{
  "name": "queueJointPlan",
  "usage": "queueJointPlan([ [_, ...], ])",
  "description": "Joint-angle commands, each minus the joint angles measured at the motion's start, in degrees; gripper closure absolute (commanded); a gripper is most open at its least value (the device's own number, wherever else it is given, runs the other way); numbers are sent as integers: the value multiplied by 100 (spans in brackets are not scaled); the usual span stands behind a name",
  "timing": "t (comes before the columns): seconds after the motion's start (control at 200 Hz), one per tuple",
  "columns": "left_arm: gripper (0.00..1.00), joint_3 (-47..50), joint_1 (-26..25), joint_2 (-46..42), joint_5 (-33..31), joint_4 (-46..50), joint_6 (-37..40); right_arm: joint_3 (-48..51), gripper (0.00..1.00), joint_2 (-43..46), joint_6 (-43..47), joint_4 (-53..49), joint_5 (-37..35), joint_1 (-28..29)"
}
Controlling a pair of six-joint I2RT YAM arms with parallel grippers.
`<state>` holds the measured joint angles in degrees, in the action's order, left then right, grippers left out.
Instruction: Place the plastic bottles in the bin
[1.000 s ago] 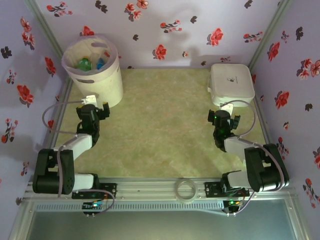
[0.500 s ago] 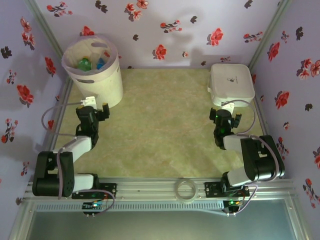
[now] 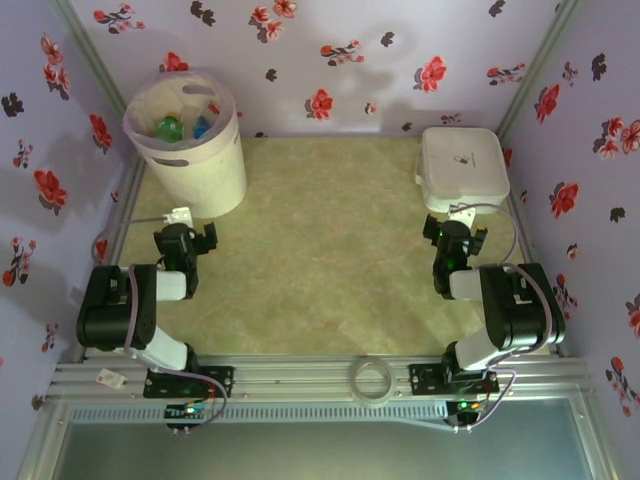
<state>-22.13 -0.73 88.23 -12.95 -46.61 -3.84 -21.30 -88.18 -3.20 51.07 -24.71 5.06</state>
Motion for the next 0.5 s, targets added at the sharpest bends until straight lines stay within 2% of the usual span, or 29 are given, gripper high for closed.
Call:
queueJointPlan([
  [0.0,0,7,12,25,91,-520,101,32,1,-86,-182,136,347,-83],
  [0.03,0,7,14,21,91,-526,102,-25,1,-12,-228,-92,388,-99],
  [0.095,0,7,12,23,91,-518,102,60,1,-223,-181,459,388,-128],
  [0.16,0,7,13,20,95,-524,102,8,1,-77,-254,79,309,-128],
  [0.23,0,7,16,22,91,-525,111,53,1,-171,-229,336,283,-137],
  [0.495,0,7,9,23,91,-525,111,23,1,-130,-234,228,283,-137],
])
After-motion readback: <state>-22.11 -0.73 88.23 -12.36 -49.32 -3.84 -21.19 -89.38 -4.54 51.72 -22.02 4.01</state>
